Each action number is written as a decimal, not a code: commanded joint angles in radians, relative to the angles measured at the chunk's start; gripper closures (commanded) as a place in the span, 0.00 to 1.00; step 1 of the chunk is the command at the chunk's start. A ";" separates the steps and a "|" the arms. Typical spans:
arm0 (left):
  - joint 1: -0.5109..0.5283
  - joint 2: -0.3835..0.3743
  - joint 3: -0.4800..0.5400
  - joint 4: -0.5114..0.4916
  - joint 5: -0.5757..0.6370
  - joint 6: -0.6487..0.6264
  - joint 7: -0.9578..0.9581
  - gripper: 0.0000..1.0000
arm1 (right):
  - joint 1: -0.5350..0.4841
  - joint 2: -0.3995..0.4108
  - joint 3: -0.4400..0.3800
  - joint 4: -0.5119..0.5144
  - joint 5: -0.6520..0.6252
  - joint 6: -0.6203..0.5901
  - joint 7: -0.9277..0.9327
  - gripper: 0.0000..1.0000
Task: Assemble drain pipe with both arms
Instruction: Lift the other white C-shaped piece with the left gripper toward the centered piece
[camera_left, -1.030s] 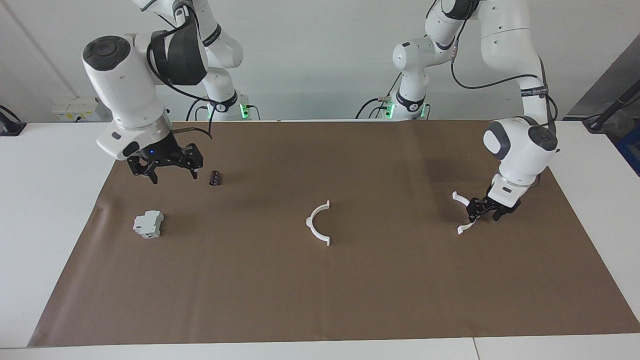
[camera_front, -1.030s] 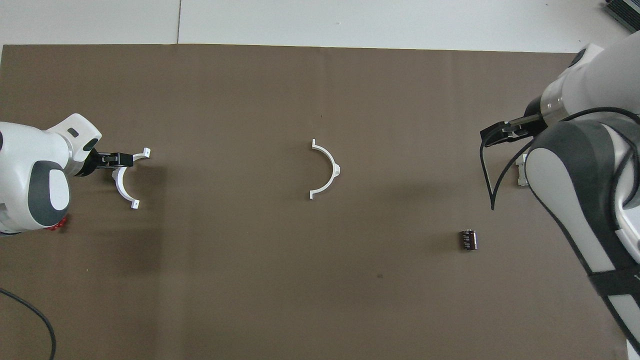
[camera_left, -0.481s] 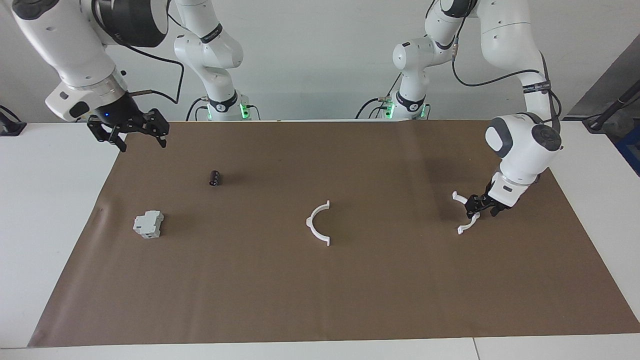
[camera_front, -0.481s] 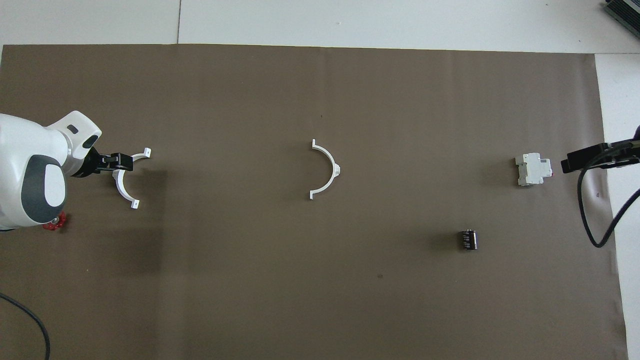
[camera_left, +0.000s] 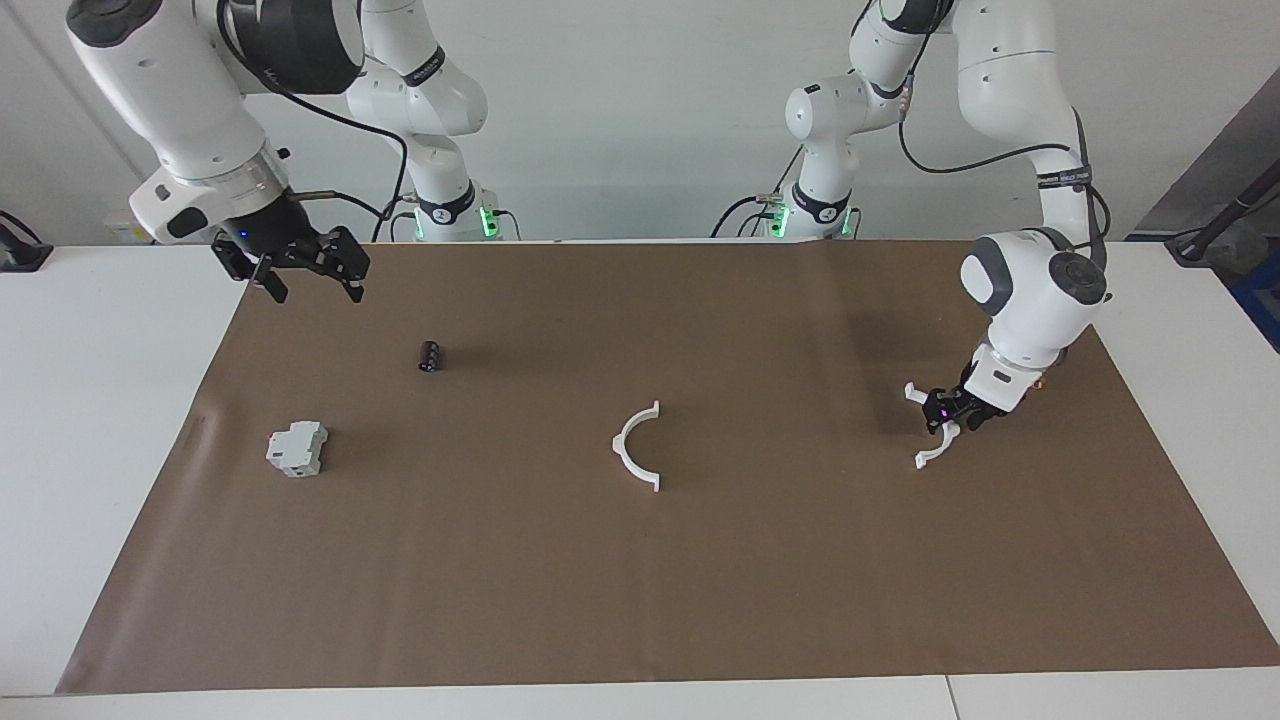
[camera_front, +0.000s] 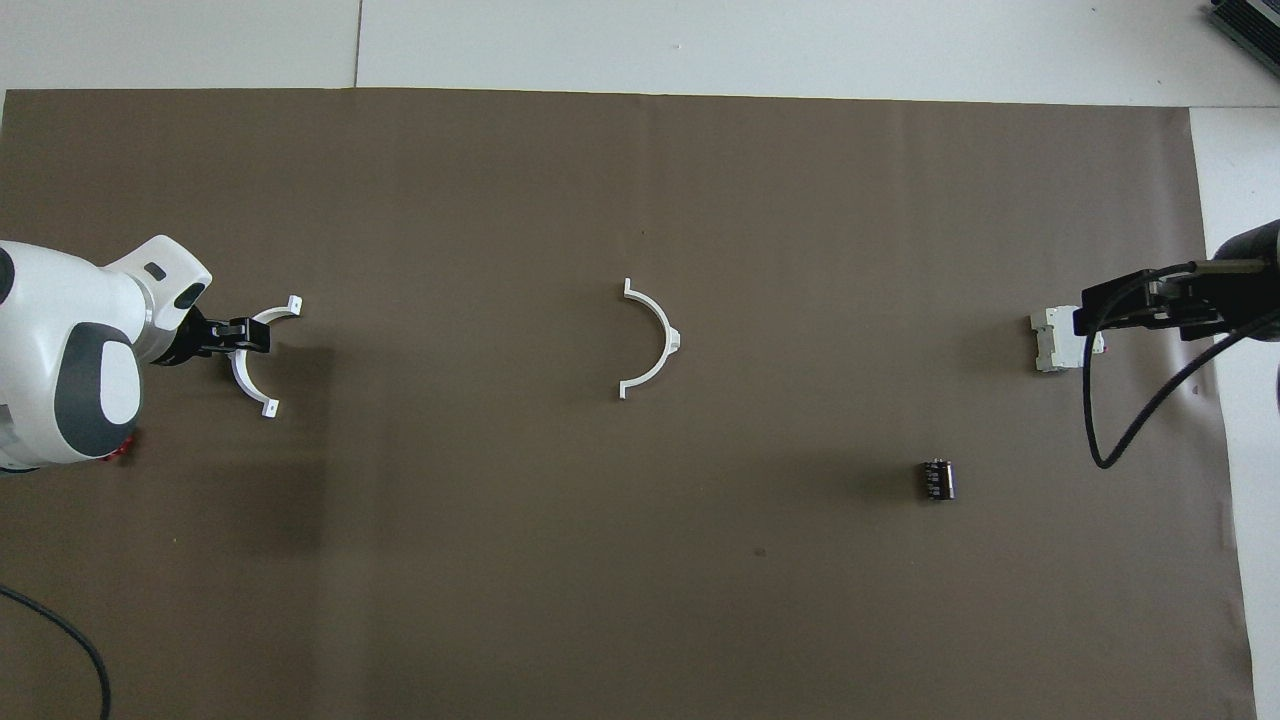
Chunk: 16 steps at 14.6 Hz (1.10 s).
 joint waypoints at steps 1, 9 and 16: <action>-0.010 -0.026 0.009 -0.039 0.014 0.033 0.011 0.82 | -0.011 0.002 0.029 -0.013 0.012 0.031 0.043 0.00; -0.116 -0.035 0.009 0.090 0.030 -0.126 -0.040 1.00 | -0.009 0.005 0.046 -0.013 0.023 0.033 0.180 0.00; -0.351 -0.001 0.003 0.179 0.132 -0.134 -0.143 1.00 | -0.009 0.006 0.077 -0.018 0.008 0.033 0.143 0.00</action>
